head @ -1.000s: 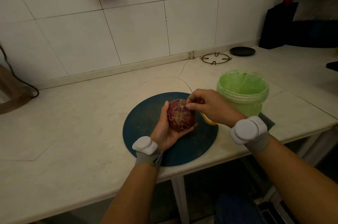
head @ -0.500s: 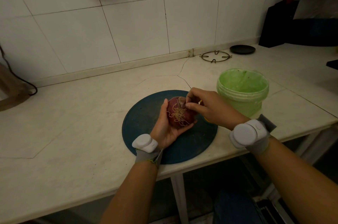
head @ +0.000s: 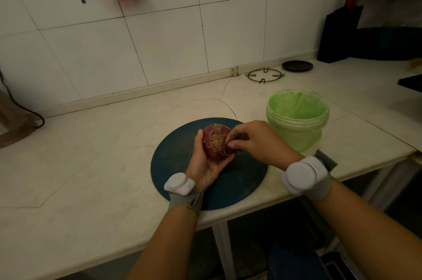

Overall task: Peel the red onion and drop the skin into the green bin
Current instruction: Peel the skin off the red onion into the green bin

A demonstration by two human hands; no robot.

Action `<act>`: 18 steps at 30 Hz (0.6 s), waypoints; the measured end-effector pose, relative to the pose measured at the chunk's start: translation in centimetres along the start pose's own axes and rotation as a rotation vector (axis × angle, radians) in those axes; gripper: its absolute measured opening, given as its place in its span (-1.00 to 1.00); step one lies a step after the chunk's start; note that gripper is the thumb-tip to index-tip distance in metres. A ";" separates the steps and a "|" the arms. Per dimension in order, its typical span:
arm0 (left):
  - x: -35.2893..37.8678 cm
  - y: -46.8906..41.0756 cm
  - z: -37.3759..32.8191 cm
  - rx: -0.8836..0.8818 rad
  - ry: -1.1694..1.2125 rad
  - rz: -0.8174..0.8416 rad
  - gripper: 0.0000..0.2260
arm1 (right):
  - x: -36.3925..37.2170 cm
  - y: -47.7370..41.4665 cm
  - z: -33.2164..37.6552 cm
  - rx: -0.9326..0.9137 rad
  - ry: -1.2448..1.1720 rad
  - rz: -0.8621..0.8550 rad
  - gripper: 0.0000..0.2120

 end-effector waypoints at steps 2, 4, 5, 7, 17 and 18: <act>-0.1 -0.1 0.0 0.002 0.006 -0.013 -0.44 | -0.2 0.4 0.1 0.022 -0.005 0.044 -0.93; -0.3 -0.3 0.1 0.000 0.023 -0.034 -0.39 | -0.6 0.9 0.3 0.042 -0.024 0.067 -0.93; -0.3 -0.4 0.1 0.001 0.029 -0.044 -0.37 | -0.9 1.1 0.5 0.049 -0.045 0.066 -0.92; -0.3 -0.5 0.1 0.000 0.026 -0.060 -0.37 | -2.0 1.5 1.0 0.057 -0.089 0.037 -0.91; 0.5 0.0 0.0 -0.034 0.054 -0.068 -0.54 | -11.0 0.7 -0.8 0.191 0.248 -0.418 -0.75; 0.5 0.0 0.0 -0.034 0.059 -0.069 -0.54 | -11.2 0.5 -1.2 0.226 0.292 -0.392 -0.68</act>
Point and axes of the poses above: each hand's wrist, its own y-axis away from the middle knuckle, its own x-axis out of the palm, z = x × y, the point moved 1 cm from there along -y, towards the middle knuckle, and after that the axes turned 13 degrees about -y, right-handed, at the moved point
